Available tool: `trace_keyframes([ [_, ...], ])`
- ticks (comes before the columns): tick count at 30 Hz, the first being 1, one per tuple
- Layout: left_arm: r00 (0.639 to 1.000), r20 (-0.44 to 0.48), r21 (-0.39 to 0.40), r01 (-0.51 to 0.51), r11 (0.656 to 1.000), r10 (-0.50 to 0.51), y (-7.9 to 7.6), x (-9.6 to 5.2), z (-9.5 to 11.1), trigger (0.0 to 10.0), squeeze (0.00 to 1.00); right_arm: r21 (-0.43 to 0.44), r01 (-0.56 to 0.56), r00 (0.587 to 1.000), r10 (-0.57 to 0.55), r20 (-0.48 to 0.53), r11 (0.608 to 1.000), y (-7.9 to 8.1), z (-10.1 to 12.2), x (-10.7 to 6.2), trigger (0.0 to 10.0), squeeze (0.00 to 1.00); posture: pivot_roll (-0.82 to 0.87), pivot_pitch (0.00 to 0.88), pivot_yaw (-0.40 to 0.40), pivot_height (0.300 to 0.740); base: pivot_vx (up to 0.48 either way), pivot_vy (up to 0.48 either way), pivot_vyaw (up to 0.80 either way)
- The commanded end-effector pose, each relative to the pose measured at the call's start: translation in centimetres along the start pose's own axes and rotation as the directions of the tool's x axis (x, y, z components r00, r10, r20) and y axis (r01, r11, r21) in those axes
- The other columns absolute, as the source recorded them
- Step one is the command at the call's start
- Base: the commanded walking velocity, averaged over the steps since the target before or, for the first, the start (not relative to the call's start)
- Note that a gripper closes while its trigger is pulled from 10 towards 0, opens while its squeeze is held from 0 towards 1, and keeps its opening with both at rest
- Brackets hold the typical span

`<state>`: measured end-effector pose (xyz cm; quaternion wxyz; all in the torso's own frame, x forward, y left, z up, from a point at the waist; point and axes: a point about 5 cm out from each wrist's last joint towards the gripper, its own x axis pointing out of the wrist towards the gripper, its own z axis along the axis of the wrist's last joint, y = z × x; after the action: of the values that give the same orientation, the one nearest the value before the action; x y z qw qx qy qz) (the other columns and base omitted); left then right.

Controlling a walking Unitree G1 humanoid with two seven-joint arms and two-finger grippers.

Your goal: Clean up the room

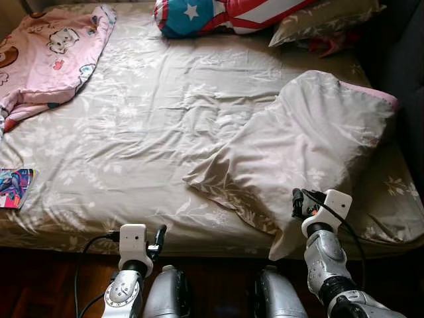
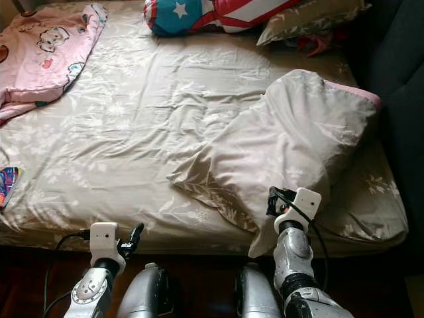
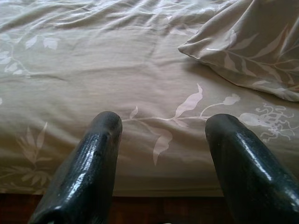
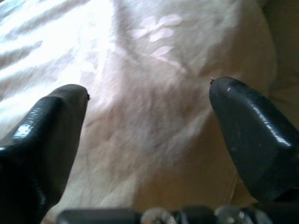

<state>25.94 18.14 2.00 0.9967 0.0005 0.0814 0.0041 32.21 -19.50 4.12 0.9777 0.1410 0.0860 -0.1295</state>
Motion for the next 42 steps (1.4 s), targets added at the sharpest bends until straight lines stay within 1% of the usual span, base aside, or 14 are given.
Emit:
trace_keyframes([
  [1, 1.0, -0.027, 0.007, -0.001, 1.0, 0.001, 0.3, -0.4, -0.5, 10.0, 0.0, 0.02, 0.01, 1.0, -0.01, -0.019, 1.0, 0.3, -0.4, -0.1, 10.0, 1.0, -0.04, 0.264, 0.062, 0.646, 0.0, 0.0, 0.0],
  [3, 1.0, -0.029, 0.009, 0.003, 1.0, -0.003, 0.2, -0.4, -0.5, 10.0, 0.0, 0.024, 0.031, 0.998, -0.03, -0.051, 0.999, 0.1, -1.1, -0.4, 10.0, 1.0, -0.04, 0.263, 0.062, 0.646, 0.0, 0.0, 0.0],
  [4, 1.0, -0.03, 0.009, 0.004, 1.0, -0.004, 0.2, -0.4, -0.5, 10.0, 0.0, 0.028, 0.042, 0.996, -0.04, -0.074, 0.999, 0.0, -1.5, -0.5, 10.0, 0.39, -0.04, 0.262, 0.063, 0.646, 0.0, 0.0, 0.0],
  [6, 1.0, -0.03, 0.009, 0.005, 1.0, -0.005, 0.1, -0.4, -0.5, 10.0, 0.0, 0.03, 0.048, 0.995, -0.045, -0.089, 0.998, -0.1, -1.7, -0.6, 10.0, 0.39, -0.04, 0.262, 0.063, 0.646, 0.0, 0.0, 0.0],
  [7, 1.0, -0.031, 0.01, 0.007, 1.0, -0.007, 0.1, -0.5, -0.6, 10.0, 0.0, 0.057, 0.061, 0.991, -0.054, -0.125, 0.996, -0.3, -2.3, -0.8, 10.0, 0.0, -0.04, 0.262, 0.063, 0.646, 0.0, 0.0, 0.0],
  [15, 0.999, -0.034, 0.025, 0.008, 1.0, -0.007, 0.4, -1.1, -0.7, 10.0, 0.0, 0.096, 0.131, 0.972, -0.109, -0.208, 0.987, -1.0, -3.3, -1.1, 10.0, 0.0, -0.02, 0.268, 0.071, 0.646, 0.0, 0.0, 0.0],
  [20, 0.999, -0.04, 0.046, 0.022, 0.999, -0.02, 0.7, -1.4, -0.7, 10.0, 0.0, 0.112, 0.168, 0.941, -0.126, -0.314, 0.979, -1.2, -4.3, -1.4, 10.0, 0.0, 0.0, 0.281, 0.082, 0.646, 0.0, 0.0, 0.0],
  [21, 0.999, -0.039, 0.049, 0.023, 0.999, -0.021, 0.8, -1.6, -0.7, 10.0, 0.0, 0.146, 0.175, 0.939, -0.12, -0.321, 0.974, -1.1, -4.5, -1.5, 10.0, 0.0, 0.01, 0.285, 0.087, 0.646, 0.0, 0.0, 0.0],
  [30, 0.998, -0.045, 0.066, 0.036, 0.997, -0.033, 1.0, -2.3, -0.6, 10.0, 0.0, 0.169, 0.162, 0.927, -0.092, -0.363, 0.972, -0.9, -5.1, -1.8, 10.0, 0.0, 0.03, 0.307, 0.105, 0.646, 0.0, 0.0, 0.0],
  [33, 0.998, -0.046, 0.07, 0.034, 0.997, -0.031, 1.3, -3.0, -0.5, 10.0, 0.0, 0.172, 0.135, 0.915, -0.056, -0.4, 0.976, -0.5, -5.7, -2.0, 10.0, 0.0, 0.05, 0.339, 0.121, 0.646, 0.0, 0.0, 0.0],
  [38, 0.999, -0.035, 0.076, 0.04, 0.996, -0.038, 1.4, -3.5, 0.0, 10.0, 0.0, 0.169, 0.122, 0.912, -0.044, -0.407, 0.978, -0.2, -5.8, -2.1, 10.0, 0.0, 0.07, 0.359, 0.13, 0.646, 0.0, 0.0, 0.0],
  [39, 0.999, -0.031, 0.078, 0.042, 0.996, -0.04, 1.3, -3.6, 0.2, 10.0, 0.0, 0.164, 0.118, 0.913, -0.042, -0.406, 0.979, -0.1, -5.8, -2.1, 1.1, 0.0, 0.08, 0.368, 0.133, 0.646, 0.0, 0.0, 0.0],
  [40, 0.999, -0.03, 0.079, 0.044, 0.996, -0.042, 1.3, -3.9, 0.5, 10.0, 0.0, 0.164, 0.113, 0.914, -0.038, -0.404, 0.98, 0.0, -5.7, -2.0, 0.0, 0.0, 0.08, 0.372, 0.134, 0.646, 0.0, 0.0, 0.0],
  [42, 0.999, -0.029, 0.081, 0.045, 0.996, -0.043, 1.2, -4.0, 0.6, 10.0, 0.0, 0.16, 0.104, 0.915, -0.031, -0.402, 0.982, 0.1, -5.6, -1.9, 0.0, 0.0, 0.08, 0.379, 0.134, 0.646, 0.0, 0.0, 0.0],
])
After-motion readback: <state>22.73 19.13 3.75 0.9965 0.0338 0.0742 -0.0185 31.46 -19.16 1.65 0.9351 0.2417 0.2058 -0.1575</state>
